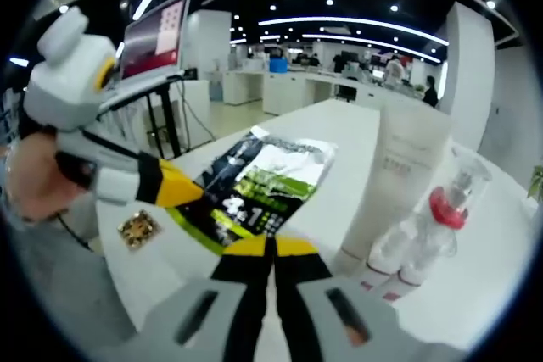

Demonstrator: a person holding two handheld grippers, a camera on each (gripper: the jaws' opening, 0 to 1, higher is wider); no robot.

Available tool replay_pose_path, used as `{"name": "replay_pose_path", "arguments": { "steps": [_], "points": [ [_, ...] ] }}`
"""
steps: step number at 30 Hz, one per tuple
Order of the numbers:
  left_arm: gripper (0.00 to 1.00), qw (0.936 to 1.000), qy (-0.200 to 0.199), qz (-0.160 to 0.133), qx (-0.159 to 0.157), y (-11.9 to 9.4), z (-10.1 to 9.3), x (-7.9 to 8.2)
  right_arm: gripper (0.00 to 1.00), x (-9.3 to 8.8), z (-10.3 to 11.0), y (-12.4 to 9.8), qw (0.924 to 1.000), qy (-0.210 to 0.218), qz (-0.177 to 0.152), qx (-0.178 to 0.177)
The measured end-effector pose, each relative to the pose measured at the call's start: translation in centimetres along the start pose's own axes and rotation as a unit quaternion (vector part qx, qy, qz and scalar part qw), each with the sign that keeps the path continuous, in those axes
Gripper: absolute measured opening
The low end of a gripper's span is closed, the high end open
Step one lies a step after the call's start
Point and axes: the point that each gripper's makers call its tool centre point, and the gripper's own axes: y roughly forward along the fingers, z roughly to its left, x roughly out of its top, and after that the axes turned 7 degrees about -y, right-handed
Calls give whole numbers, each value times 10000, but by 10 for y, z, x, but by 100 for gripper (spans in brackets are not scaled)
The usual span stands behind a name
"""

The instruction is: Arrange the skincare products in the storage area until every visible bottle or jar stands upright without overlapping.

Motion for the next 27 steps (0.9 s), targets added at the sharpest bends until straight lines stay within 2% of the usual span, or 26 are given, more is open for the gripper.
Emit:
{"name": "replay_pose_path", "arguments": {
  "steps": [5, 9, 15, 18, 21, 25, 27],
  "points": [
    [1, 9998, -201, 86, -45, 5, -5, -3, 0, -5, -7, 1, 9999, 92, 44, -88],
    [0, 9977, -667, 95, -104, 12, -8, 2, 0, -7, -11, 1, 9998, 47, 58, -207],
    [0, 9976, -654, 196, -146, 23, -12, -4, 0, -17, -17, 2, 9993, 132, 181, -300],
    [1, 9990, -324, 267, -173, 25, -11, -16, 0, -22, -16, 3, 9991, 111, 289, -282],
    [1, 9986, -319, 385, -163, 27, -7, -21, 0, -24, -13, 4, 9990, 159, 337, -235],
    [1, 9986, -261, 401, -203, 28, -7, -20, 1, -27, -12, 6, 9989, 106, 384, -238],
    [1, 9977, -358, 529, -222, 32, -8, -25, 1, -34, -12, 6, 9984, 134, 505, -236]
  ]
}}
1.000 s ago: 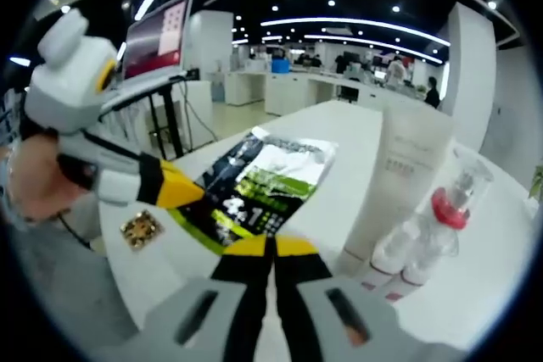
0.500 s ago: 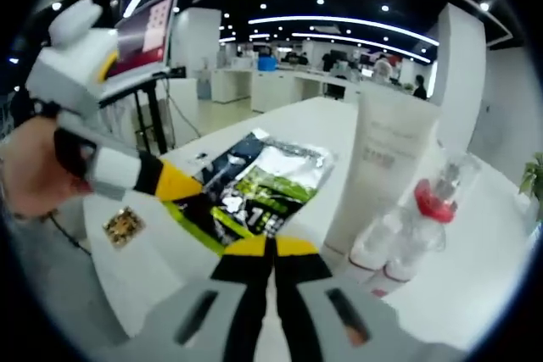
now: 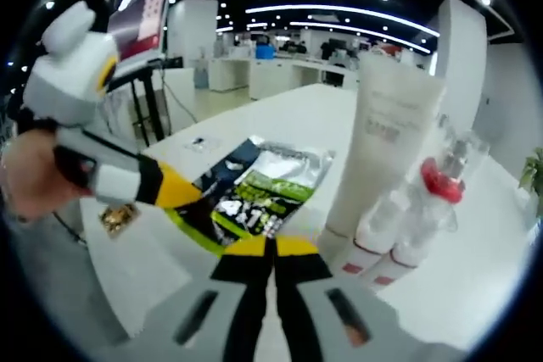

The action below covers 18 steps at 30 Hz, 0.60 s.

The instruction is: Arrange the skincare products in the storage area until every visible bottle or jar stands upright without overlapping.

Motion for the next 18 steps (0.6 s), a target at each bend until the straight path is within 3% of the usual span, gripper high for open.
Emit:
{"name": "replay_pose_path", "arguments": {
  "steps": [4, 12, 18],
  "points": [
    [1, 9999, -38, 124, -20, 3, -1, -6, 1, -15, 2, 3, 9996, 109, 263, 58],
    [1, 9995, 128, 276, 49, 7, 3, -13, 1, -21, 5, 6, 9992, 168, 361, 104],
    [1, 9987, -114, 490, 14, 13, 9, -24, 2, -32, 9, 9, 9981, 289, 521, 182]
  ]
}}
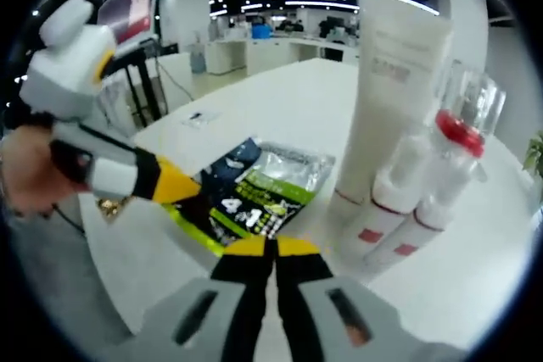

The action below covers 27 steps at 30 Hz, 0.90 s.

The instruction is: Arrange the skincare products in the storage area until every visible bottle or jar stands upright without overlapping.

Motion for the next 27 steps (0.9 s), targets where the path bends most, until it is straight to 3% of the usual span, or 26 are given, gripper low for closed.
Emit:
{"name": "replay_pose_path", "arguments": {
  "steps": [5, 7, 20, 27],
  "points": [
    [1, 9999, -94, 98, 14, 3, 3, -6, 1, -5, 0, 1, 10000, 25, 79, -12],
    [0, 9999, 30, 14, 155, 3, 10, -2, 1, -9, -6, 1, 9997, -72, 168, -158],
    [1, 9995, 129, 48, 291, 4, 18, -3, 3, -14, -2, 3, 9996, 89, 285, -25],
    [1, 9991, 172, 9, 391, 3, 22, -2, 10, -15, 1, 3, 9993, 45, 356, 58]
  ]
}}
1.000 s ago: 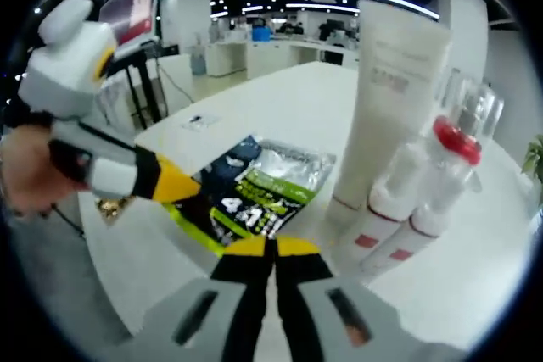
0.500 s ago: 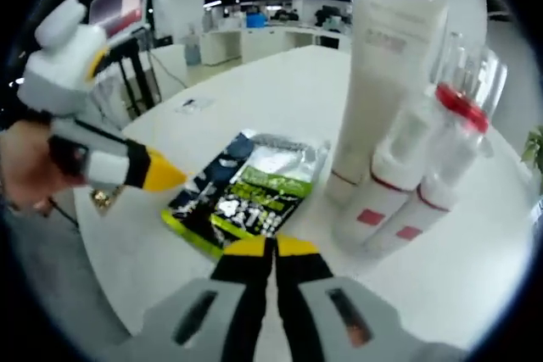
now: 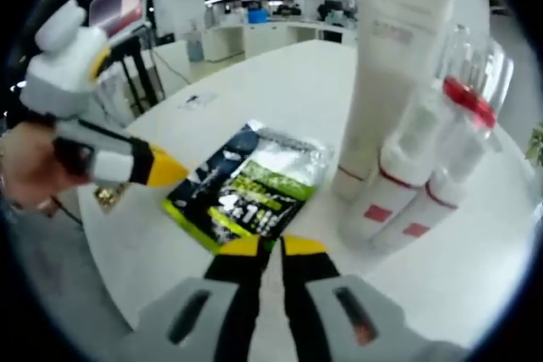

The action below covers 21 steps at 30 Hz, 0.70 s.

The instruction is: Arrange the skincare products in the storage area until every visible bottle or jar stands upright without overlapping.

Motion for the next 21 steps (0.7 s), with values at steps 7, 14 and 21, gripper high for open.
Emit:
{"name": "replay_pose_path", "arguments": {
  "steps": [7, 14, 21],
  "points": [
    [2, 9997, -193, -70, 151, -6, 6, 6, 11, 7, -2, -5, 9998, -158, -73, -102],
    [2, 9991, 353, -201, -77, -11, -12, 14, 7, 10, 4, -5, 9999, -117, -87, 65],
    [0, 9870, 1308, 808, -469, -2, -40, -27, 1, -6, 24, -2, 9961, 354, 374, 709]
  ]
}}
